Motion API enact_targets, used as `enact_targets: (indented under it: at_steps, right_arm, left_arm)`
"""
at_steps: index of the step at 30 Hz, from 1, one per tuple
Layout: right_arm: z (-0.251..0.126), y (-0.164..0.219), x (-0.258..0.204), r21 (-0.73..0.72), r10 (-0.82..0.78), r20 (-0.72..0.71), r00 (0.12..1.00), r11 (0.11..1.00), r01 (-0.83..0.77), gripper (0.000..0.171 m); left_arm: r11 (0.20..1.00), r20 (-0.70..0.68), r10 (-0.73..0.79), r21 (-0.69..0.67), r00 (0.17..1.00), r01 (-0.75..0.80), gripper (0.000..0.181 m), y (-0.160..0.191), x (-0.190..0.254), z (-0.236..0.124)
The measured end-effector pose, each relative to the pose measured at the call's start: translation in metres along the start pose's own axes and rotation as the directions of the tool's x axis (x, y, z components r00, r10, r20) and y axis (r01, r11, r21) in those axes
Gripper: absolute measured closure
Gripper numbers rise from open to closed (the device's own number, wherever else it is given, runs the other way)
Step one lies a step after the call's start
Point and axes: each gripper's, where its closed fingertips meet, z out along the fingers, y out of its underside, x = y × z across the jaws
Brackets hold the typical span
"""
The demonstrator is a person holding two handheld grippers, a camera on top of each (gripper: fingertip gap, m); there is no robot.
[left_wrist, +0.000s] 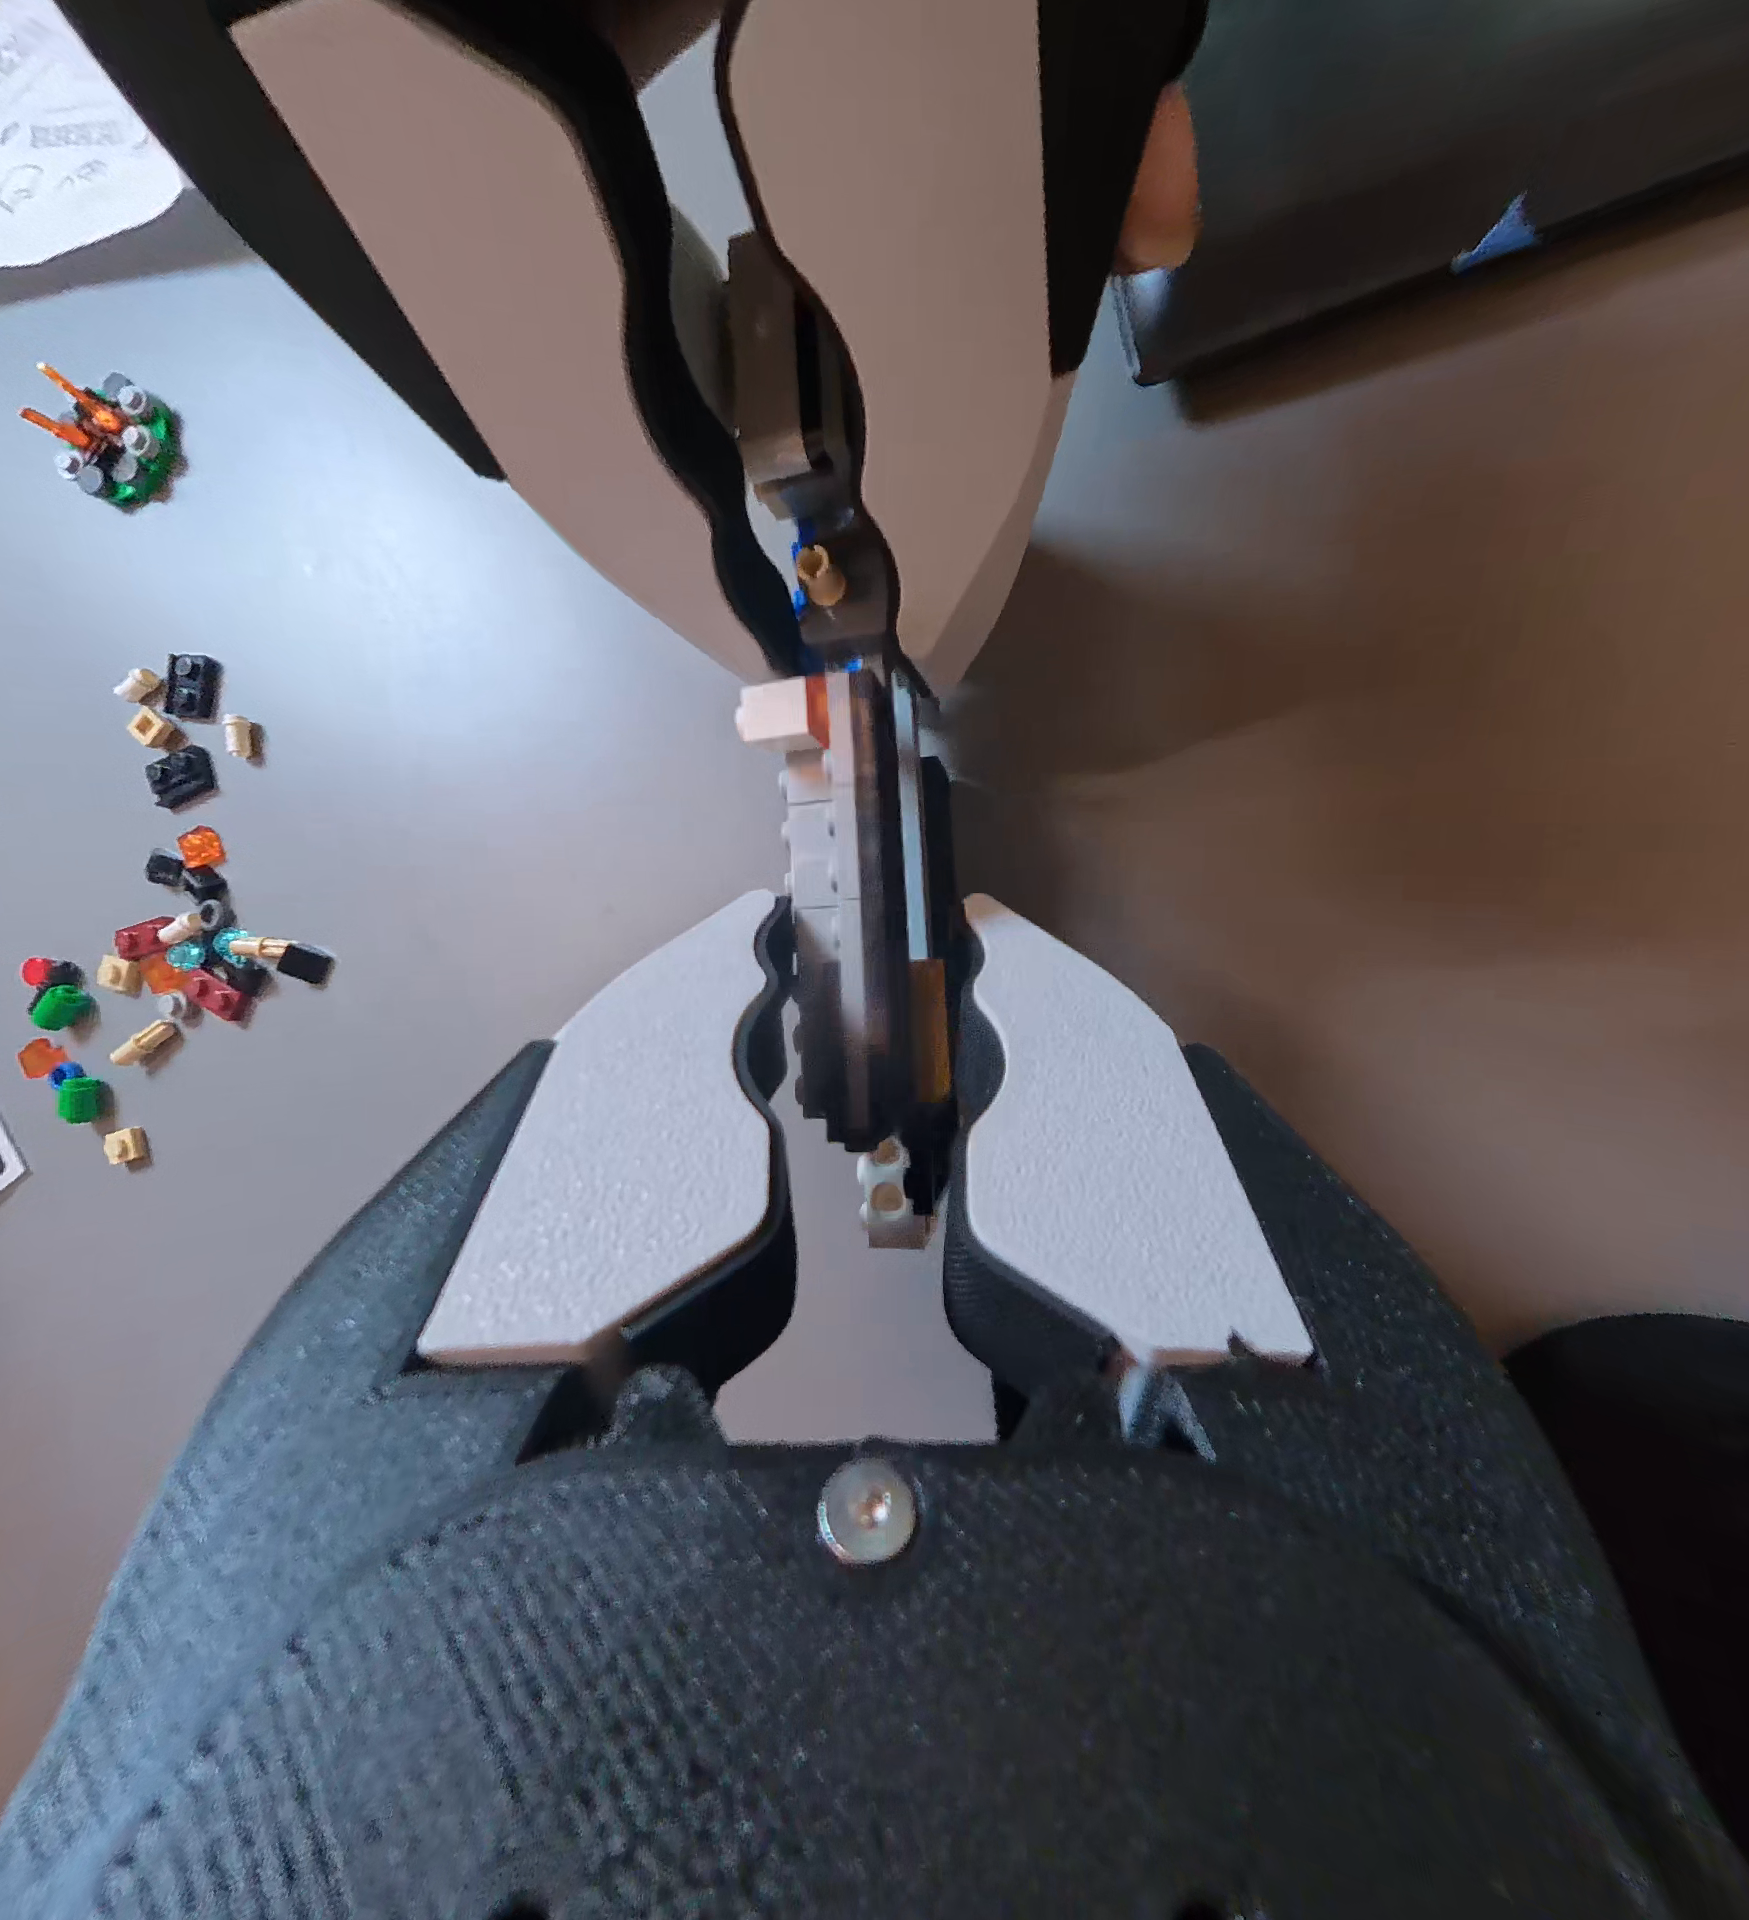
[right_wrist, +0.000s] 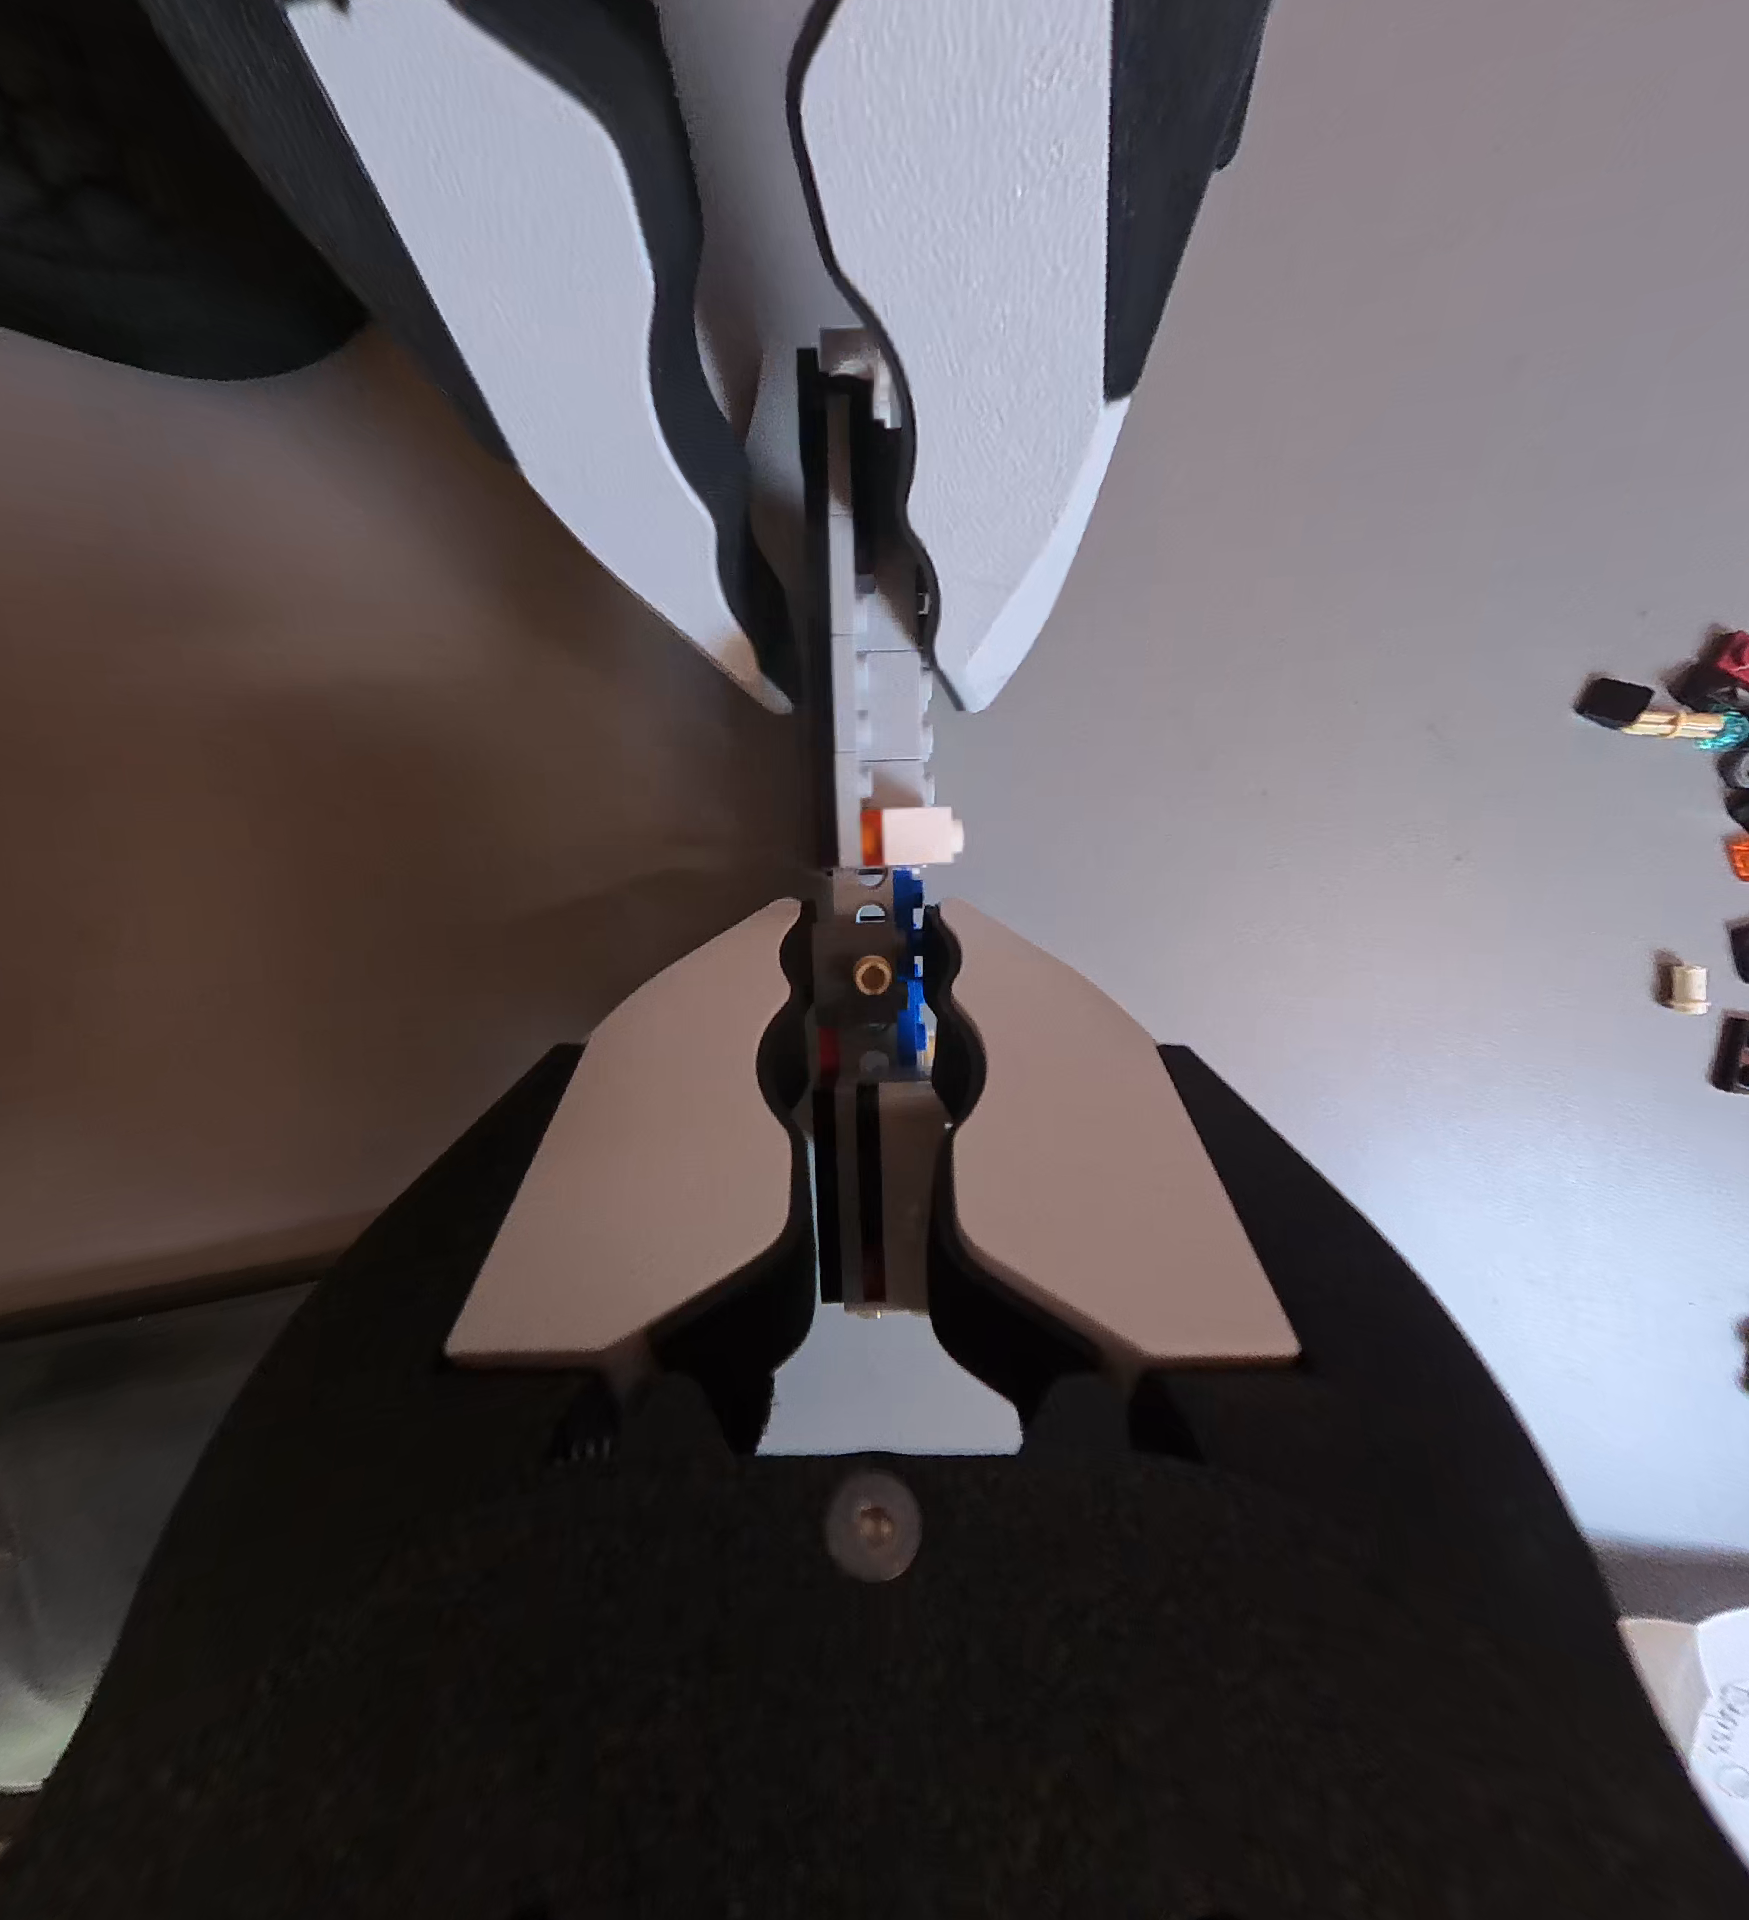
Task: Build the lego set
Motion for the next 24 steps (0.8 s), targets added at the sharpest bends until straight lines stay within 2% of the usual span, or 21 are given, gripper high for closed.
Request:
enact_targets:
  at_steps: [17, 24]
  right_arm:
    - [0.0000, -0.0034, -0.0049, 0.045, -0.054, -0.048, 0.997, 0.997, 0.056, 0.150]
    - [0.0016, -0.0091, 0.0010, 0.010, -0.127, -0.128, 0.984, 0.992, 0.129, 0.140]
  left_arm:
    - [1.000, 0.047, -0.003, -0.006, 0.999, 0.003, 0.160, -0.0027, 0.0004, -0.0006]
    - [1.000, 0.039, -0.013, 0.009, 0.999, 0.013, 0.160, -0.0031, -0.0010, -0.0003]
